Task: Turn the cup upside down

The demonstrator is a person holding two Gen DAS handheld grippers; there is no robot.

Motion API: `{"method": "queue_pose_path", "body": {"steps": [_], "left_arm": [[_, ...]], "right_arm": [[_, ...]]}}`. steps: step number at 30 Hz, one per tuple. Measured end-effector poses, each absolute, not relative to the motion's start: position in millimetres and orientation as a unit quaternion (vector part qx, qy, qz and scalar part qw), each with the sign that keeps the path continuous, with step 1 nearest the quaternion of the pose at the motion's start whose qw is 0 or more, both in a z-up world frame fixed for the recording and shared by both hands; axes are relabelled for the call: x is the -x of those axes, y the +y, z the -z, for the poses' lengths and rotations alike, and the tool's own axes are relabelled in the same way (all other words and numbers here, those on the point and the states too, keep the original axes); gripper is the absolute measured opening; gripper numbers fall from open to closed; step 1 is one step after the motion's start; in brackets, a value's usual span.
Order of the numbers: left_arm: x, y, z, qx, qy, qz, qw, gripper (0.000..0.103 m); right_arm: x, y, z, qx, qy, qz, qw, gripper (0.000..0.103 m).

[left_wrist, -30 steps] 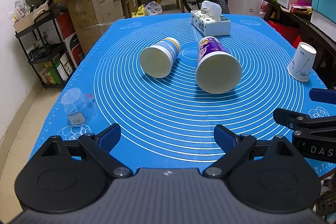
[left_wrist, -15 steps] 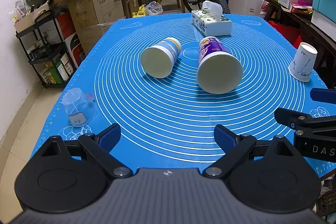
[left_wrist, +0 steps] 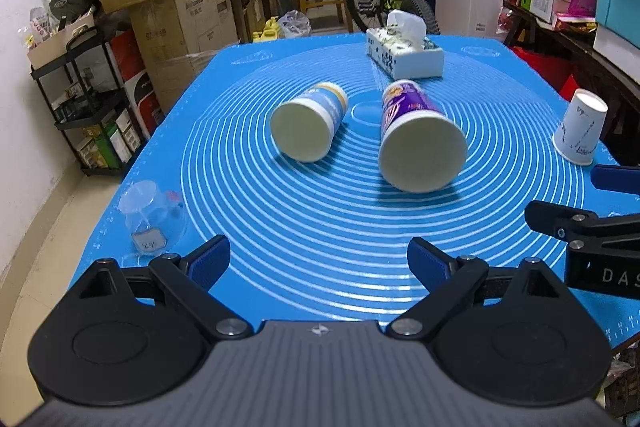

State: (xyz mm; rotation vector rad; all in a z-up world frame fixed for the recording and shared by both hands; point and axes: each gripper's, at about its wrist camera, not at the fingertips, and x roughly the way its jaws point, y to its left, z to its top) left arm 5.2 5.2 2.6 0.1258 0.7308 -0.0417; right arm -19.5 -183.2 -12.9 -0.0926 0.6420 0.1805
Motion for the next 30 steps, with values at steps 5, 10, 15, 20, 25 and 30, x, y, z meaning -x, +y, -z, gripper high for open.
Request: {"method": "queue_pose_path", "body": {"steps": [5,10,15,20,25,30], "left_arm": [[-19,12,-7,-0.054,0.340,0.032,0.938,0.095],[-50,18,-13,-0.036,0.337,0.040,0.940,0.095],[-91,21,-11,-0.040,0.340,0.035,0.939,0.095],[-138,18,-3,-0.053,0.357,0.040,0.932,0.095],[-174,15,14,-0.070,0.382,0.038,0.921,0.095],[-196,13,32,-0.079,0.403,0.026,0.912,0.092]], "right_arm": [[11,-182,7,0.040,0.301,-0.095,0.948,0.083],[-5,-184,-1,0.027,0.286,-0.098,0.953,0.083],[-21,-188,-4,0.015,0.274,-0.096,0.957,0.083],[-38,-198,-4,0.003,0.272,-0.091,0.958,0.083],[-50,-204,0,-0.001,0.273,-0.088,0.958,0.083],[-57,-207,7,-0.003,0.282,-0.090,0.955,0.083]]}}
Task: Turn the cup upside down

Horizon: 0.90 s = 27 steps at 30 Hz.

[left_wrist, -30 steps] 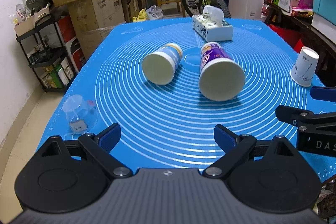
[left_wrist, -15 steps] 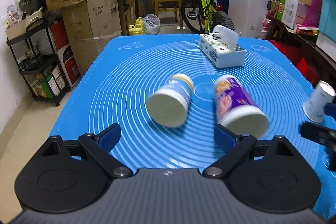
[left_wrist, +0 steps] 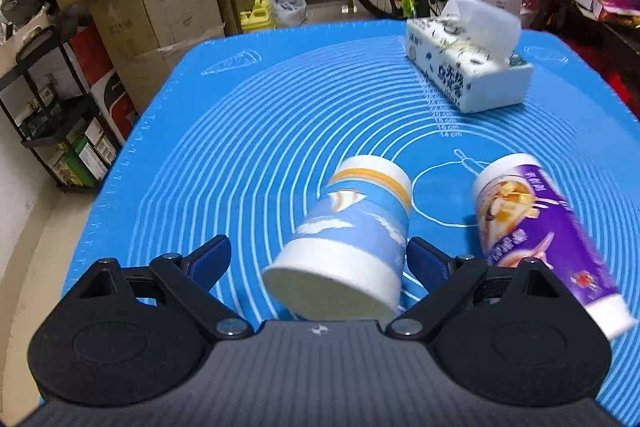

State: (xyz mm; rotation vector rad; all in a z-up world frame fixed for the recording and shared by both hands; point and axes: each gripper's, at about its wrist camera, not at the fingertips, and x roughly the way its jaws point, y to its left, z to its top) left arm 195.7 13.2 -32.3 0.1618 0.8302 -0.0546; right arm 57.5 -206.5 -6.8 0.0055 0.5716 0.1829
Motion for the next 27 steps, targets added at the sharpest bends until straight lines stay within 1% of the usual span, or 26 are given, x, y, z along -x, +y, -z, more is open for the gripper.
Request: {"method": "queue_pose_path", "body": {"steps": [1,2,3,10,20,27], "left_arm": [[-198,14,35,-0.080,0.407,0.029,0.909,0.089],[-199,14,36,-0.079,0.412,0.032,0.907,0.082],[-201,14,36,-0.077,0.419,0.034,0.904,0.078],[-192,14,25,-0.056,0.420,0.043,0.905,0.076],[-111,18,-12,-0.014,0.389,0.049,0.920,0.076],[-62,-11,-3,-0.013,0.401,0.063,0.914,0.077]], "right_arm": [[-58,-207,9,-0.003,0.283,-0.090,0.955,0.083],[-59,-207,10,-0.003,0.285,-0.090,0.954,0.083],[-60,-208,11,-0.004,0.286,-0.090,0.954,0.083],[-57,-212,14,-0.008,0.288,-0.088,0.954,0.083],[-36,-219,8,-0.011,0.285,-0.083,0.955,0.083],[-20,-218,14,-0.012,0.307,-0.083,0.948,0.083]]}}
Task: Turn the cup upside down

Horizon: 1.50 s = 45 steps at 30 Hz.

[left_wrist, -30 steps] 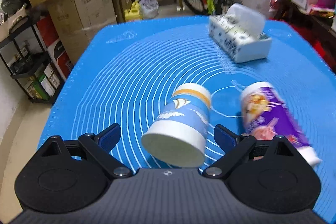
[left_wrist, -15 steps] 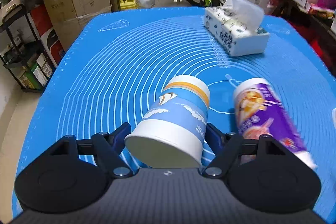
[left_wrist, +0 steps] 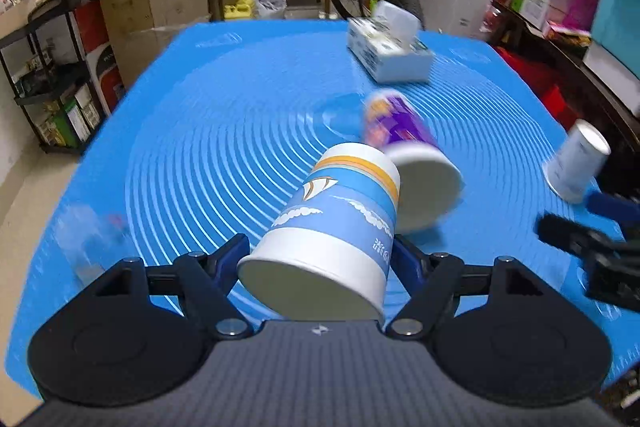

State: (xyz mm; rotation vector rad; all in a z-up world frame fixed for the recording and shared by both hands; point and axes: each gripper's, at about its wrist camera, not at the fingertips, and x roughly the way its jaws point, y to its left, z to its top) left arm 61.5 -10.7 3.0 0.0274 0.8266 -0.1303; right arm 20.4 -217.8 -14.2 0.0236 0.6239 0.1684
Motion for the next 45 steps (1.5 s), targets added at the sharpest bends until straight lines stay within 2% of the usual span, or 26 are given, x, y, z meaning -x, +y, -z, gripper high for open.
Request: {"method": "queue_pose_path", "body": {"steps": [16,21,23,45], "left_arm": [[-52,-58,42,-0.009,0.452,0.097,0.887,0.078],[-46,-56,41,-0.010,0.445,0.093,0.891,0.093],[-45,-55,41,-0.011,0.447,0.085,0.891,0.095],[-33,-35,11,-0.003,0.413,0.087,0.907,0.095]], "right_arm": [[-4,-233,32,-0.019,0.345,-0.066,0.936,0.083],[-2,-232,34,-0.021,0.346,-0.069,0.935,0.083],[-2,-231,34,-0.022,0.346,-0.070,0.935,0.083],[-3,-240,10,-0.056,0.319,-0.070,0.943,0.084]]}}
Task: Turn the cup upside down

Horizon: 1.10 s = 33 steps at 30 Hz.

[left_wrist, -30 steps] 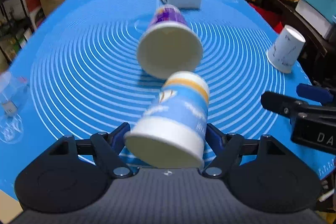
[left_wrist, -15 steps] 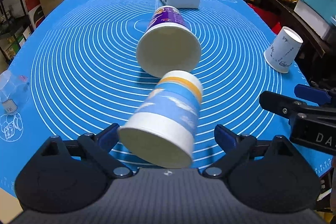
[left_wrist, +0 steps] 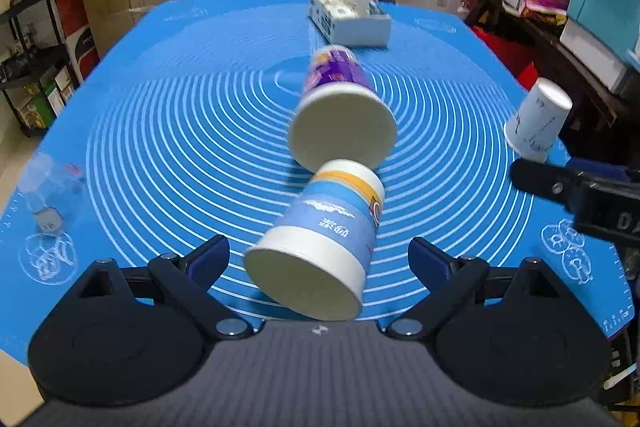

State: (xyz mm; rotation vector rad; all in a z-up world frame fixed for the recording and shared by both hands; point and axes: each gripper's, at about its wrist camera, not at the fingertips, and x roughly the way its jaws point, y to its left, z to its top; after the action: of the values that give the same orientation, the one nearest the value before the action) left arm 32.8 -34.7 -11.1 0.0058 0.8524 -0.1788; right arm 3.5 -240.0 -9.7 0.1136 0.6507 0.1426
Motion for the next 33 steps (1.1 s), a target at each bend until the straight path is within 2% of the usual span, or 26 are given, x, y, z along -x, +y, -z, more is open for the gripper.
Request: {"method": "queue_pose_path", "body": {"steps": [3,10,18,25,26,30,33], "left_arm": [[-29,-21,0,0.003,0.399,0.081,0.914,0.095],[-28,19,-17,0.005,0.373,0.040,0.927,0.095],[-45,53,0,0.020,0.394,-0.003,0.919,0.095],[-46,62,11,0.041,0.405,-0.007,0.913,0.095],[-46,62,11,0.042,0.404,-0.006,0.914,0.095],[-44,60,12,0.039,0.403,-0.004,0.915,0.095],[-43,58,13,0.040,0.403,-0.001,0.914,0.095]], "right_arm": [[-8,-233,8,-0.071,0.324,-0.083,0.940,0.089],[-32,-200,6,-0.107,0.351,-0.125,0.922,0.090],[-68,-173,34,-0.178,0.444,-0.141,0.867,0.090],[-84,-156,55,-0.195,0.483,-0.136,0.843,0.089],[-86,-155,57,-0.198,0.489,-0.137,0.838,0.089],[-87,-154,64,-0.211,0.496,-0.150,0.829,0.074],[-85,-157,60,-0.216,0.493,-0.157,0.828,0.073]]}}
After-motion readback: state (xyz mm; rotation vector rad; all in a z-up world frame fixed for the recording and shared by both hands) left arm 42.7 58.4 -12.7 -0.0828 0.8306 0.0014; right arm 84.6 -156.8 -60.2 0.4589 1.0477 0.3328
